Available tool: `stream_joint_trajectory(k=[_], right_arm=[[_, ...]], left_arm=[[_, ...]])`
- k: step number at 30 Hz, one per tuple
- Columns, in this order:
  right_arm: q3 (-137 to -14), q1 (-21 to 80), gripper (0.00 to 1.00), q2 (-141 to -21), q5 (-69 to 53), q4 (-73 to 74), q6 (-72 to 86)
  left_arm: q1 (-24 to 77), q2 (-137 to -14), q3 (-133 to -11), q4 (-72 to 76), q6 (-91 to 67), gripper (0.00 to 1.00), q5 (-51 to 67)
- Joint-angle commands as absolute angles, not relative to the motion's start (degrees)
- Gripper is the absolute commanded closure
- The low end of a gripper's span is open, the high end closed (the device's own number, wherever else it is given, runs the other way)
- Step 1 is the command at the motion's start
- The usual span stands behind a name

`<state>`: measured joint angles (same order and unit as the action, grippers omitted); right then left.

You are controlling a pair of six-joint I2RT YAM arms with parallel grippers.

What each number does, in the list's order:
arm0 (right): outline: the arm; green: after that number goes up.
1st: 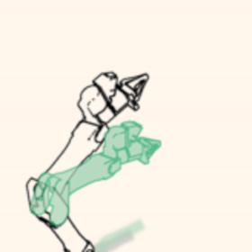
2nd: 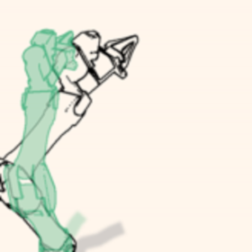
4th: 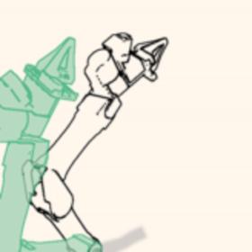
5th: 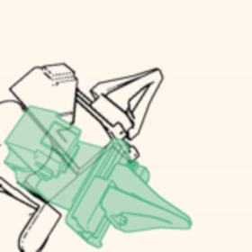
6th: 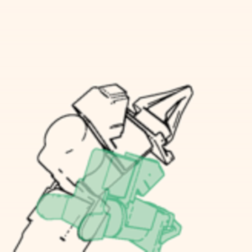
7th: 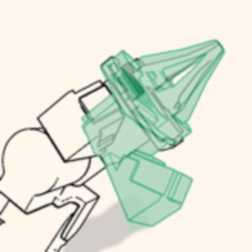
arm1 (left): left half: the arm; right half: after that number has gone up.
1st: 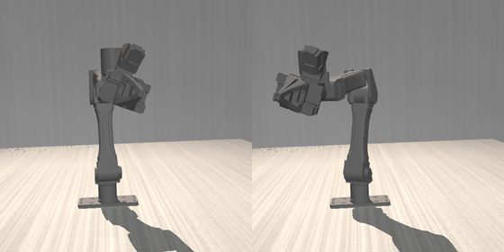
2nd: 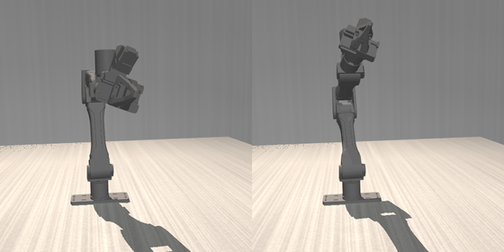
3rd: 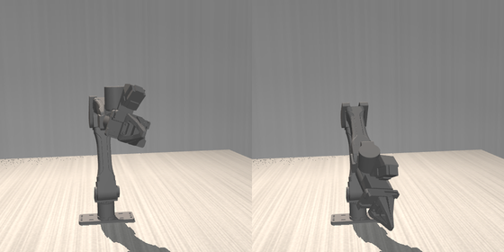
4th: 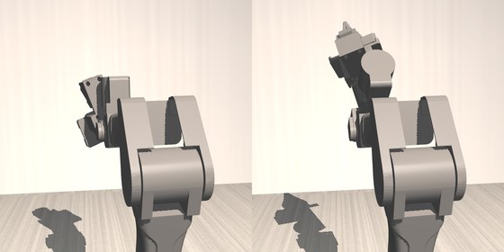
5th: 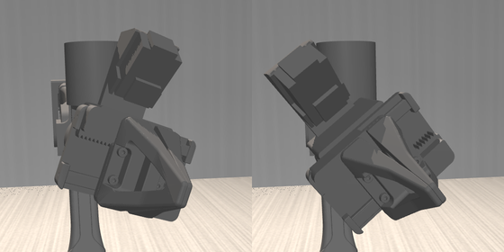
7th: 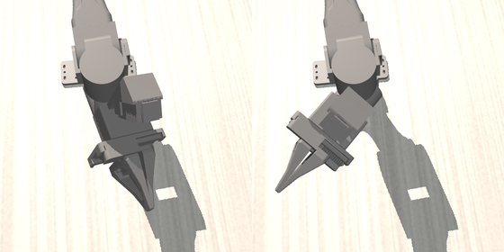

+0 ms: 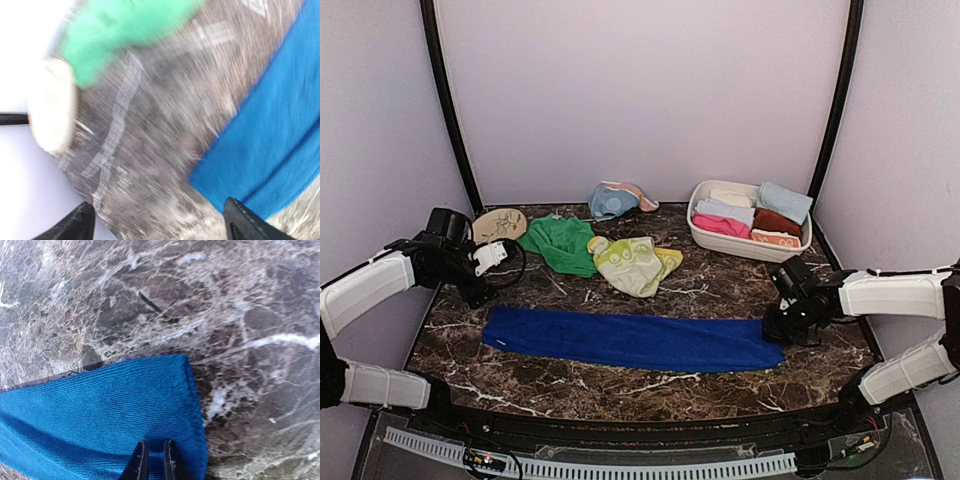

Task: Roll the towels
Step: Smooth out the towel at the center of the board, then adjust the towel at the center of the board.

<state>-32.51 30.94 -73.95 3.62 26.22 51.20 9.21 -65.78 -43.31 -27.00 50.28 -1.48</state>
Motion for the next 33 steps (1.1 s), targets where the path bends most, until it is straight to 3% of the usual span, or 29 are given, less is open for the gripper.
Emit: stream_joint_trajectory(k=[1,3,7,15,27,29,33], right_arm=[[-38.31,30.30,0.85,-72.61,6.62,31.05,49.00],[-41.30,30.32,0.84,-72.66,6.98,32.41,48.43],[-42.87,30.29,0.83,-74.15,4.57,30.93,48.83],[-35.58,30.32,0.83,-79.37,0.13,21.01,50.78],[-28.44,29.27,0.87,-82.43,3.91,14.40,53.42],[-28.67,29.27,0.87,-80.91,5.32,15.00,53.52],[-31.28,29.38,0.86,-76.24,7.43,17.47,52.23]], left_arm=[[8.96,-63.91,-47.05,-31.20,44.50,0.06,7.87],[8.90,-66.41,-45.92,-30.79,44.79,0.14,8.87],[8.93,-72.08,-43.21,-28.67,46.44,0.43,7.44],[8.86,-75.64,-36.22,-20.87,48.88,0.60,4.82],[4.92,-82.50,-35.92,-10.13,43.24,0.61,-5.93],[4.28,-80.34,-37.34,-9.88,41.17,0.56,-5.09],[3.87,-73.81,-41.98,-15.52,39.84,0.34,4.34]])
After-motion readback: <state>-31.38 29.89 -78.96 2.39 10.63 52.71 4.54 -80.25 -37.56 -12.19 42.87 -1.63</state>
